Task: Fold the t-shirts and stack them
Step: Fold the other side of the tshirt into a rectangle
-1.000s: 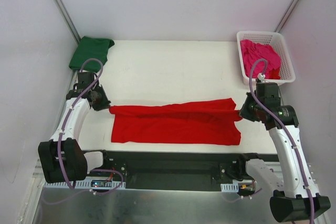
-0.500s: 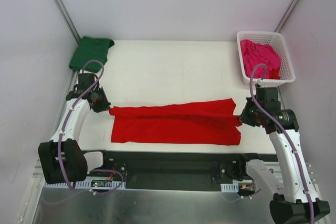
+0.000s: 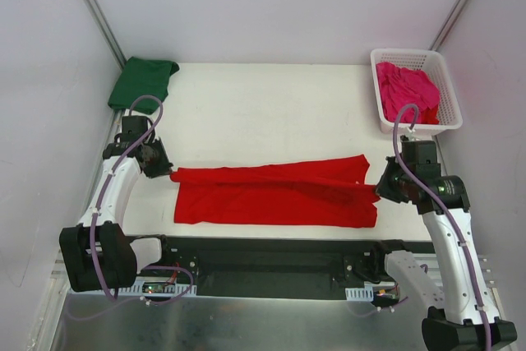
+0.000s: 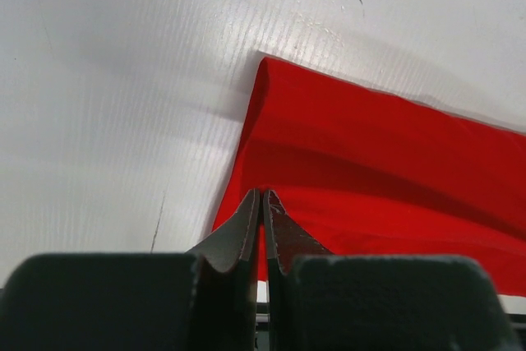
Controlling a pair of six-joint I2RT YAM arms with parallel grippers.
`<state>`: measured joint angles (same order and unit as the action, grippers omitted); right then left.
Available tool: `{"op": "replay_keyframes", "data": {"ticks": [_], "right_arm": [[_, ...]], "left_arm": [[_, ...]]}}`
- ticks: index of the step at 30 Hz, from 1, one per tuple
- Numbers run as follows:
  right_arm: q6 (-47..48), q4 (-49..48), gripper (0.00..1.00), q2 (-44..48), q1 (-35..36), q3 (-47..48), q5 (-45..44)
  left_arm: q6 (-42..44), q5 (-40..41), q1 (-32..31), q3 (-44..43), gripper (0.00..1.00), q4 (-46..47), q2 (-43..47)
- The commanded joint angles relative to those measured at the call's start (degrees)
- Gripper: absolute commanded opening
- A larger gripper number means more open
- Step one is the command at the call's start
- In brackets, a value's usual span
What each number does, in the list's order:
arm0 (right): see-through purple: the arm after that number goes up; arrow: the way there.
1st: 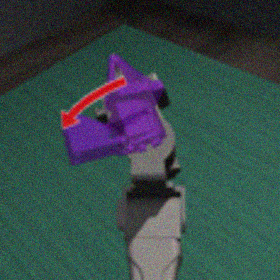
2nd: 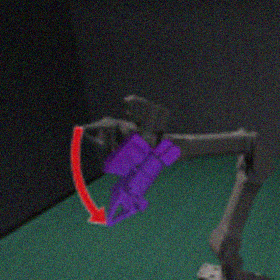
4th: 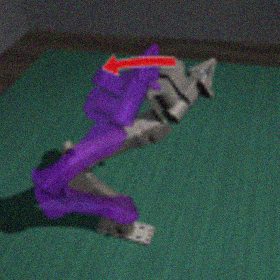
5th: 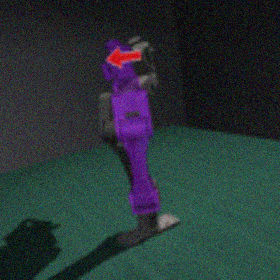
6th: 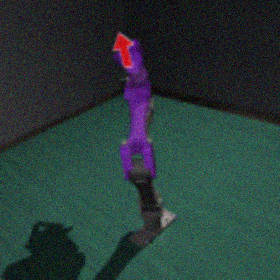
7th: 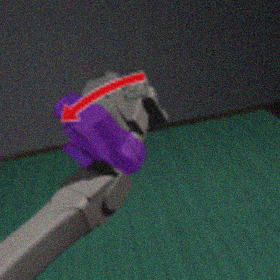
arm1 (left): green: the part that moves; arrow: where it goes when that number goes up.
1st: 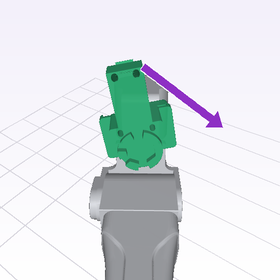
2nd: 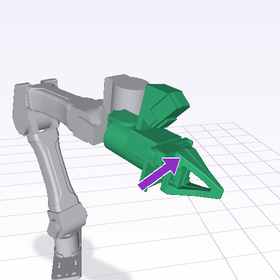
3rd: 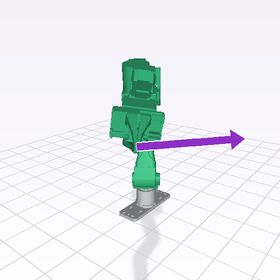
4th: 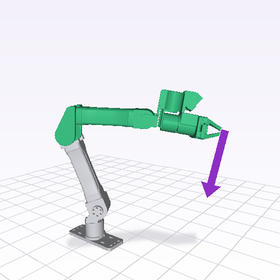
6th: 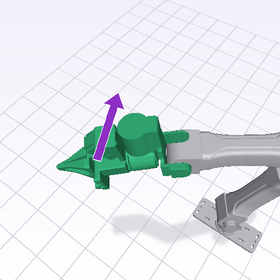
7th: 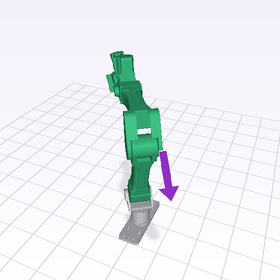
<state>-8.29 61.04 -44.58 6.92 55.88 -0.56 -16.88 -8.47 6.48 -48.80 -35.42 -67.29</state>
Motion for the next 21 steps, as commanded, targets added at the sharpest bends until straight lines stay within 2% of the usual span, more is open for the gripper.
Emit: {"op": "replay_keyframes", "data": {"ticks": [1,13,17,18,19,20,21], "right_arm": [[-0.14,2.95,0.02,1.33,-0.50,0.11,-0.14],[0.12,4.53,0.02,2.04,-0.50,-0.07,1.16],[0.82,5.23,0.05,1.69,-0.50,-0.24,3.01],[1.00,5.32,0.12,1.51,-0.59,-0.24,3.45],[1.26,5.50,0.18,1.42,-0.50,-0.16,3.54],[1.18,5.50,0.26,1.60,-0.50,-0.24,3.63],[1.26,5.58,0.38,1.60,-0.59,-0.16,3.46]], "left_arm": [[1.07,1.70,0.55,-0.25,0.00,-1.67,2.25],[1.94,1.79,0.55,-1.56,0.00,-3.60,2.86],[2.21,1.35,0.55,-2.00,0.00,-4.48,2.77],[2.29,1.18,0.64,-2.09,0.03,-4.74,2.86],[2.38,1.09,0.64,-2.27,0.15,-5.18,2.78],[2.47,1.00,0.55,-2.44,0.22,-5.53,3.12],[2.64,1.00,0.55,-2.62,0.25,-5.80,3.21]]}}
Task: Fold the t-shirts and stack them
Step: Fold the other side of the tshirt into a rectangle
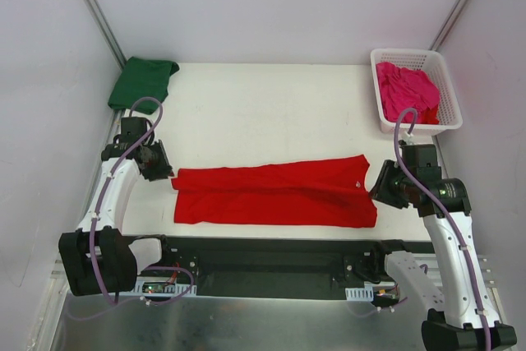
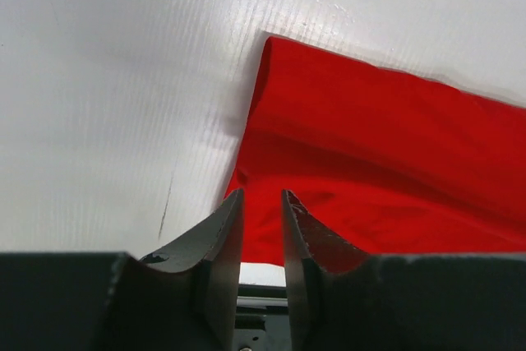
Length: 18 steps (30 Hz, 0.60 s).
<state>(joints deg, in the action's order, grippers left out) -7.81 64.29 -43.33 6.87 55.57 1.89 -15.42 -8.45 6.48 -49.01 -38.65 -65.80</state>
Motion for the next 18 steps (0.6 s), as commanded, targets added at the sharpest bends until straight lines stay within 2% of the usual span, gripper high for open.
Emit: {"op": "replay_keyframes", "data": {"ticks": [1,2,4,5,6,7,14,18], "right_arm": [[0.96,2.33,0.43,0.44,-0.55,0.24,0.92],[0.87,2.42,0.49,0.35,-0.55,0.41,0.75],[0.87,2.50,0.53,0.18,-0.46,0.76,0.40],[0.87,2.50,0.56,0.00,-0.46,0.85,0.22],[0.78,2.42,0.57,0.00,-0.46,0.85,-0.04],[0.87,2.42,0.57,-0.17,-0.46,0.85,-0.22],[0.17,-0.48,0.58,0.00,-0.55,-0.55,0.30],[-0.45,-4.17,0.54,0.62,-0.55,-3.18,0.83]], "left_arm": [[1.27,0.98,0.46,-2.75,0.30,-3.26,1.90],[1.36,1.15,0.64,-2.93,0.44,-3.62,2.60],[1.36,1.59,0.64,-3.28,0.61,-4.49,3.48],[1.27,1.77,0.55,-3.45,0.86,-4.85,3.75],[1.44,1.86,0.64,-3.54,0.91,-5.03,4.01],[1.45,2.12,0.55,-3.98,0.99,-5.29,4.45],[-0.22,1.16,0.55,-5.57,0.99,-4.95,5.42],[-1.89,-4.36,0.55,-5.22,0.99,-1.61,5.42]]}}
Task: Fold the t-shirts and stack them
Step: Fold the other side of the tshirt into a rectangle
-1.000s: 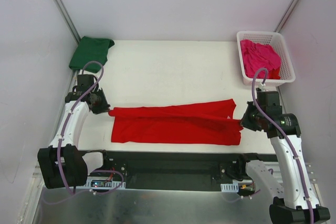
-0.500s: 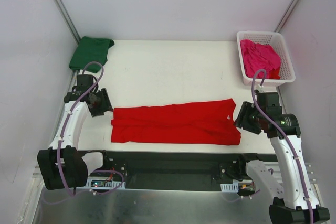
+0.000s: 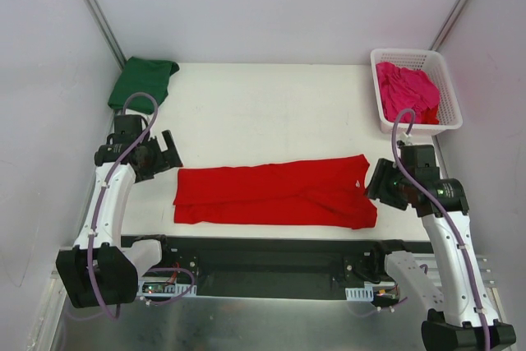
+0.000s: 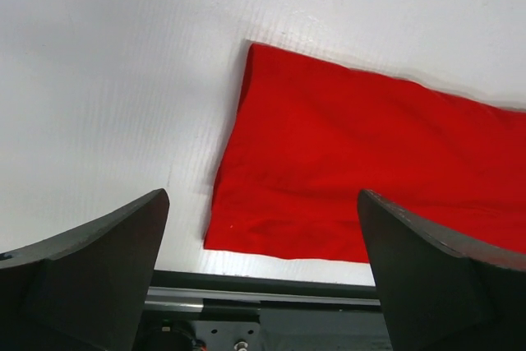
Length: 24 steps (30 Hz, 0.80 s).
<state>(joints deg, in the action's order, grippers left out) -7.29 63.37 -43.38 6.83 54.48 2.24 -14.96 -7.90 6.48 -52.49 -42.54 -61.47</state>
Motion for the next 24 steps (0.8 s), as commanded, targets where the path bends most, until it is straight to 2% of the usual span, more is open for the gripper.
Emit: {"op": "replay_keyframes", "data": {"ticks": [1,3,4,5,8,11,16,20,24], "right_arm": [[-1.06,-4.56,0.51,0.83,-0.50,-2.62,0.66],[-1.59,-5.97,0.45,1.10,-0.41,-4.11,1.01],[-1.85,-7.29,0.38,1.27,-0.41,-4.64,1.01],[-2.03,-7.91,0.35,1.45,-0.41,-5.69,1.01],[-2.47,-9.76,0.27,1.02,-0.42,-6.75,1.36],[-2.64,-12.13,0.30,-0.39,-0.41,-8.24,2.50],[-3.43,-18.10,0.44,-3.11,-0.06,-11.93,4.61],[-4.14,-21.44,0.47,-5.58,0.38,-13.34,4.97],[-4.31,-22.77,0.47,-6.72,0.82,-14.14,4.79]], "left_arm": [[-2.70,-5.97,0.46,-1.91,0.99,2.90,1.00],[-4.11,-8.35,0.46,-1.92,0.99,5.09,0.92],[-4.55,-8.79,0.29,-1.65,0.99,6.23,1.18],[-5.51,-8.88,0.20,-0.96,0.99,7.12,1.27],[-6.57,-10.12,-1.20,0.36,0.99,10.63,1.18],[-7.88,-9.42,-4.89,2.29,0.99,14.23,1.35],[-11.31,-6.25,-15.69,5.02,0.99,20.56,-0.66],[-15.26,-5.11,-25.35,6.70,0.99,28.02,-3.82],[-16.06,-3.88,-31.59,5.56,0.99,32.77,-8.82]]}}
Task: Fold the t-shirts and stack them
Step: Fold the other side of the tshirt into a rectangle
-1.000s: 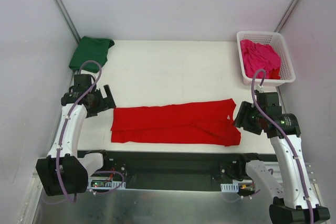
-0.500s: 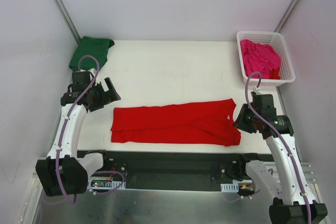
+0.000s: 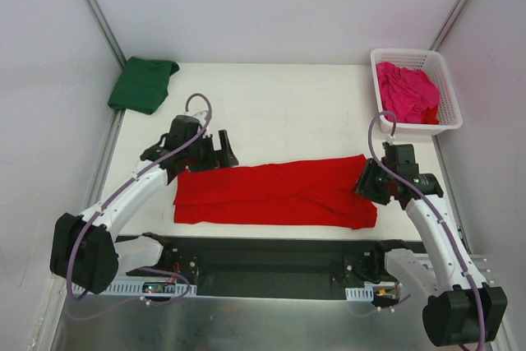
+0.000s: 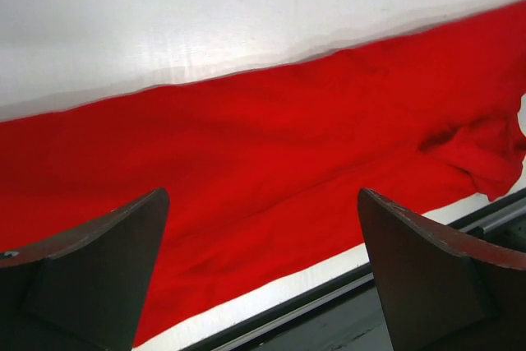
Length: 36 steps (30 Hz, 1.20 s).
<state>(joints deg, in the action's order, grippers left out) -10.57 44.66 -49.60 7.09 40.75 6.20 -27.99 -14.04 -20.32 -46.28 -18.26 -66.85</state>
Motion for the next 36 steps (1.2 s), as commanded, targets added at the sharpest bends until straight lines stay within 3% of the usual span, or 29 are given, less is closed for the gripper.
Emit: {"op": "replay_keyframes", "data": {"ticks": [1,10,15,19,23,28,36], "right_arm": [[-1.12,-3.80,0.47,-0.49,0.73,-0.41,0.66],[-2.79,5.60,0.53,8.99,0.73,3.80,-10.93],[-2.88,10.52,0.54,12.42,0.64,6.71,-14.19],[-3.67,12.02,0.54,14.18,0.73,7.24,-14.37],[-4.55,13.08,0.55,15.15,0.73,7.76,-14.28],[-4.81,14.13,0.55,15.94,0.73,8.38,-14.28],[-5.34,14.75,0.55,16.56,0.73,8.91,-14.19]], "left_arm": [[-3.04,2.44,-5.86,-1.17,0.99,9.38,-4.59],[0.57,3.50,-22.64,-16.90,0.99,14.30,-22.87],[-1.63,-5.46,-23.80,-20.86,0.99,22.12,-29.38],[0.82,-5.47,-26.00,-25.86,0.99,22.57,-32.99],[3.20,-7.23,-29.33,-30.09,0.86,22.83,-38.43],[6.80,-6.61,-32.94,-34.22,0.82,22.92,-42.13],[10.58,-3.18,-37.51,-33.87,0.76,22.92,-44.94]]}}
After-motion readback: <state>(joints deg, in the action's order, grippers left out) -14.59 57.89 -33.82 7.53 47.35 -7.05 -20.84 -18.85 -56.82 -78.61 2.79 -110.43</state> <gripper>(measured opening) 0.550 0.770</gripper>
